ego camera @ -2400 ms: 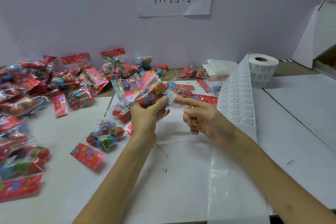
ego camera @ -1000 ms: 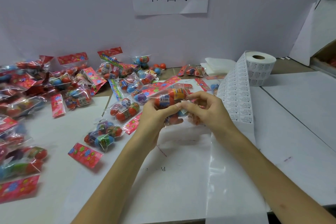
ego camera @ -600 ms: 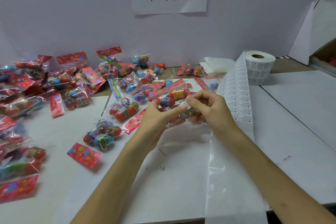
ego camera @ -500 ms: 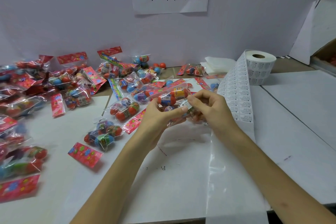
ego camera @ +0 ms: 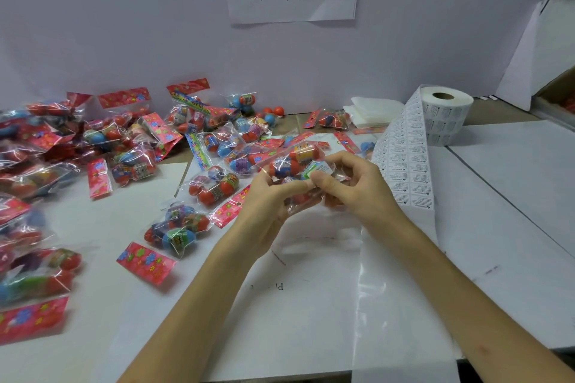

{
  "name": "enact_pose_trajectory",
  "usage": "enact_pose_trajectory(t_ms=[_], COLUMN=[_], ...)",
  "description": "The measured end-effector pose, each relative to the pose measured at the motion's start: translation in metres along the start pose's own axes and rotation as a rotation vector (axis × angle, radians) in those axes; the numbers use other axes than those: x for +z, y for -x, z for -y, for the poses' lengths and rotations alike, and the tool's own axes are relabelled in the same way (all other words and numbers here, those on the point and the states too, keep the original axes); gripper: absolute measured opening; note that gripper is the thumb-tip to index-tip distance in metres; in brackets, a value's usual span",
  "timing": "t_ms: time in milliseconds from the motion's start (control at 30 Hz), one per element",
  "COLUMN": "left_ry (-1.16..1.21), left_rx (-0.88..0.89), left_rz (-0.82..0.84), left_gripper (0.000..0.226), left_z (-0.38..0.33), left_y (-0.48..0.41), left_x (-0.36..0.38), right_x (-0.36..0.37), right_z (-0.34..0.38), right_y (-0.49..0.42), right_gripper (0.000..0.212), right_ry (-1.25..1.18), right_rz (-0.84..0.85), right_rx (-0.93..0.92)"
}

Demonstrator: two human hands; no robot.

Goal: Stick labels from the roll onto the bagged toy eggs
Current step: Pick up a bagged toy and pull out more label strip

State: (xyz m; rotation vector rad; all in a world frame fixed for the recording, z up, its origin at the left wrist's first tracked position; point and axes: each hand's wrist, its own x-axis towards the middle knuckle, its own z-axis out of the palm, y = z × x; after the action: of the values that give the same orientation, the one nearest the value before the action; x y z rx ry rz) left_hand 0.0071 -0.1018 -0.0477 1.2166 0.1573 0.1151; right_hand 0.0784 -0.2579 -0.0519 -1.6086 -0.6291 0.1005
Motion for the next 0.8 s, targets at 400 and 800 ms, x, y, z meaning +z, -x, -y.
enact_pose_trajectory(t_ms=[400,800], left_ry=[-0.043,-0.11], left_rx=[0.062,0.079], left_rz=[-0.165,-0.174], left_gripper=[0.053,0.044], left_z=[-0.0024,-0.0007], left_y=[-0.0001,-0.0003], left_x=[0.0037,0.0063], right_x=[-0.0007,-0.0026], right_z=[0.0007,-0.0016], right_y=[-0.0013,-0.0014], right_gripper=[0.008,0.021], right_ry=[-0.039,-0.029], right_rz=[0.049,-0.01], right_rx=[0.039,0.038])
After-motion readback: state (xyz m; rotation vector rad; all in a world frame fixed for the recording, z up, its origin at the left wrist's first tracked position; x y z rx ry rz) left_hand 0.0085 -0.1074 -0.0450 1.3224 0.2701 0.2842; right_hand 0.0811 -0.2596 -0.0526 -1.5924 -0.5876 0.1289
